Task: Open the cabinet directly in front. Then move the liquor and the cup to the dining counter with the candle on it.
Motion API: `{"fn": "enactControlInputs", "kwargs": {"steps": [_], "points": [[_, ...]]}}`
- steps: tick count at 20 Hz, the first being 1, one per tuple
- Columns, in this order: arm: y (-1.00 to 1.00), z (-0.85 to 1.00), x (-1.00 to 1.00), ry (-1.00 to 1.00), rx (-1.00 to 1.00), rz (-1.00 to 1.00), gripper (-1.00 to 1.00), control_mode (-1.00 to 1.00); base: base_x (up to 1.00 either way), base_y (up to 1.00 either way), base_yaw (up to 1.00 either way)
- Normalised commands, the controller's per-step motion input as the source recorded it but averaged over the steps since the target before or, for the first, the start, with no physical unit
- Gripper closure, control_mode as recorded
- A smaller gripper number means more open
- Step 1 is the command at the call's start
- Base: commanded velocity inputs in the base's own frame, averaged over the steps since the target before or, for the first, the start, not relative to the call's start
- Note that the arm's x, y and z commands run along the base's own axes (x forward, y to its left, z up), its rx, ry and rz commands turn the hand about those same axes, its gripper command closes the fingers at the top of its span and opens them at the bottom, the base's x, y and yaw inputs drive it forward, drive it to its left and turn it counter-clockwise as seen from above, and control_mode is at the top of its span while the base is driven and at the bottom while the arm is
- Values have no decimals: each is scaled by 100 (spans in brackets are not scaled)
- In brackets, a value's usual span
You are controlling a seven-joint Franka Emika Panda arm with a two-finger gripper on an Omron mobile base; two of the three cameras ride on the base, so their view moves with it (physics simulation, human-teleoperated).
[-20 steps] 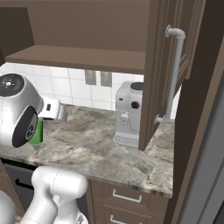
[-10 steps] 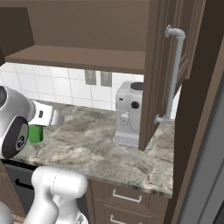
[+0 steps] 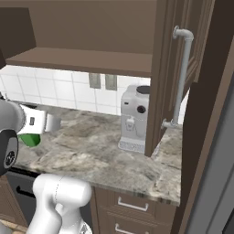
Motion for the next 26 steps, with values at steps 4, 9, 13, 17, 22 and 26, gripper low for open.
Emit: {"fn": "enactControlInputs", "kwargs": {"steps": [4,9,13,17,22,26], "points": [[0,0,0,0,0,0,100,100,-62,0,-16],[0,0,0,0,0,0,100,100,-54,0,-55],[0,0,0,0,0,0,100,100,-27,1,-95],[0,0,0,0,0,0,100,100,0,4,-100],[0,0,0,0,0,0,100,100,0,1,-100],[0,0,0,0,0,0,100,100,0,1,-100]]}}
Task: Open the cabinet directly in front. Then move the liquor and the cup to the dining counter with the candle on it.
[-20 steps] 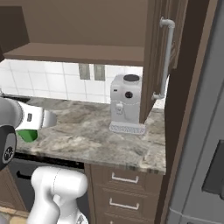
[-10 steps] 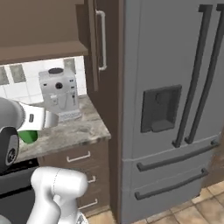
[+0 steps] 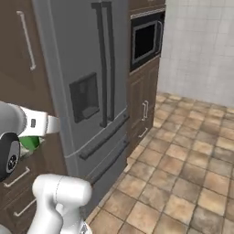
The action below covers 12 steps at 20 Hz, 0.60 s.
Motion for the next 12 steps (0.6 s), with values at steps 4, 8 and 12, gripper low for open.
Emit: {"fn": "enactControlInputs", "kwargs": {"steps": [4,8,12], "points": [[0,0,0,0,0,0,100,100,0,0,-100],[0,0,0,0,0,0,100,100,0,1,-100],[0,0,0,0,0,0,100,100,0,0,-100]]}}
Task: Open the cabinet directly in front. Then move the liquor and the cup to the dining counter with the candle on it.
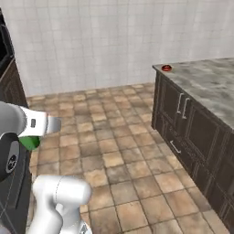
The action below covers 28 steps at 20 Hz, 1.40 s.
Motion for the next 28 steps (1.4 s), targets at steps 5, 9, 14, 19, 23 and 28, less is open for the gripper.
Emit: {"fn": "enactControlInputs", "kwargs": {"steps": [5,9,14,19,23,28], "points": [[0,0,0,0,0,0,100,100,25,1,-99],[0,0,0,0,0,0,100,100,34,0,-96],[0,0,0,0,0,0,100,100,23,0,-78],[0,0,0,0,0,0,100,100,41,7,-21],[0,0,0,0,0,0,100,100,65,65,-24],[0,0,0,0,0,0,100,100,81,80,-32]]}}
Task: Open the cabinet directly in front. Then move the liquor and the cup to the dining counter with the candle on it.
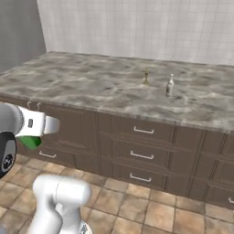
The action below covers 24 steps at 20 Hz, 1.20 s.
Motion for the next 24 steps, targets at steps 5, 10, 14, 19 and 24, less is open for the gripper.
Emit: {"fn": "enactControlInputs", "kwargs": {"steps": [5,10,14,19,24], "points": [[0,0,0,0,0,0,100,100,90,85,-33],[0,0,0,0,0,0,100,100,98,35,-25],[0,0,0,0,0,0,100,100,97,11,-16],[0,0,0,0,0,0,100,100,98,1,-15],[0,0,0,0,0,0,100,100,56,0,-5]]}}
